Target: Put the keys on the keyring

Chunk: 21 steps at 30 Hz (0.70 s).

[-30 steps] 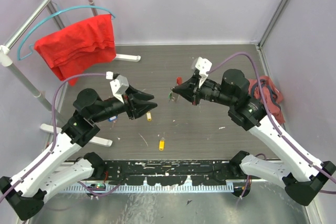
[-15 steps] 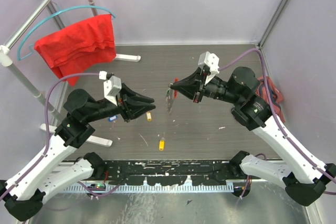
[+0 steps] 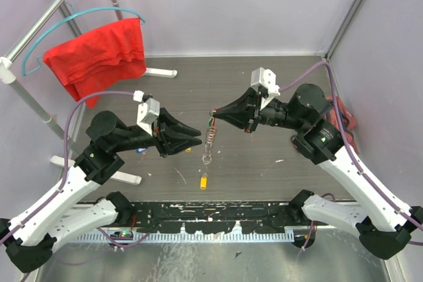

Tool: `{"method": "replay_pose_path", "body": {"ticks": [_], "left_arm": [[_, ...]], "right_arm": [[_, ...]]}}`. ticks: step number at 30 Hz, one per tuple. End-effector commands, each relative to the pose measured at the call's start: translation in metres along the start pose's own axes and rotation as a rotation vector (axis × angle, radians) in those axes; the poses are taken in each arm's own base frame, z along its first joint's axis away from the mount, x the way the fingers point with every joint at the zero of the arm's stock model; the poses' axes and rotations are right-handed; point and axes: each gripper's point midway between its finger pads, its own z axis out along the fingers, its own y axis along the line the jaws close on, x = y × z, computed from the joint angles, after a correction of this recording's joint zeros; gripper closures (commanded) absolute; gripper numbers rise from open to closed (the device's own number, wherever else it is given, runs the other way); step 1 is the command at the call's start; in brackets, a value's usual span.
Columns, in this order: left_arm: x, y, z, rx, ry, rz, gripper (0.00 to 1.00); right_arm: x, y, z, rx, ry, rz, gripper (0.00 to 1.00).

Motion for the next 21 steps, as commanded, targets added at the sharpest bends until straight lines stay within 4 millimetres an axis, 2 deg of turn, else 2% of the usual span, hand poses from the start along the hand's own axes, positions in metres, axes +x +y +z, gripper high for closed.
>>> {"method": "replay_pose_path", "body": {"ticks": [1, 4, 7, 12, 16, 21], "left_arm": [[-0.016, -0.016, 0.000, 0.044, -0.011, 0.102, 0.69], [-0.020, -0.013, -0.004, -0.031, -0.005, 0.185, 0.70], [-0.021, -0.002, -0.012, -0.151, 0.049, 0.265, 0.68], [-0.012, 0.006, -0.018, -0.233, 0.150, 0.345, 0.66], [-0.010, -0.006, -0.008, -0.190, 0.176, 0.343, 0.66], [-0.020, -0.033, 0.008, -0.054, 0.072, 0.253, 0.66]], "right_arm": [[-0.047, 0.011, -0.006, -0.019, -0.115, -0.082, 0.99], [-0.049, 0.013, -0.008, -0.019, -0.115, -0.077, 0.99], [-0.052, 0.016, -0.010, -0.022, -0.110, -0.078, 0.99], [-0.049, 0.020, -0.015, -0.027, -0.087, -0.072, 0.99], [-0.048, 0.023, -0.018, -0.033, -0.083, -0.065, 0.99], [-0.049, 0.028, -0.022, -0.040, -0.091, -0.074, 0.99]]}}
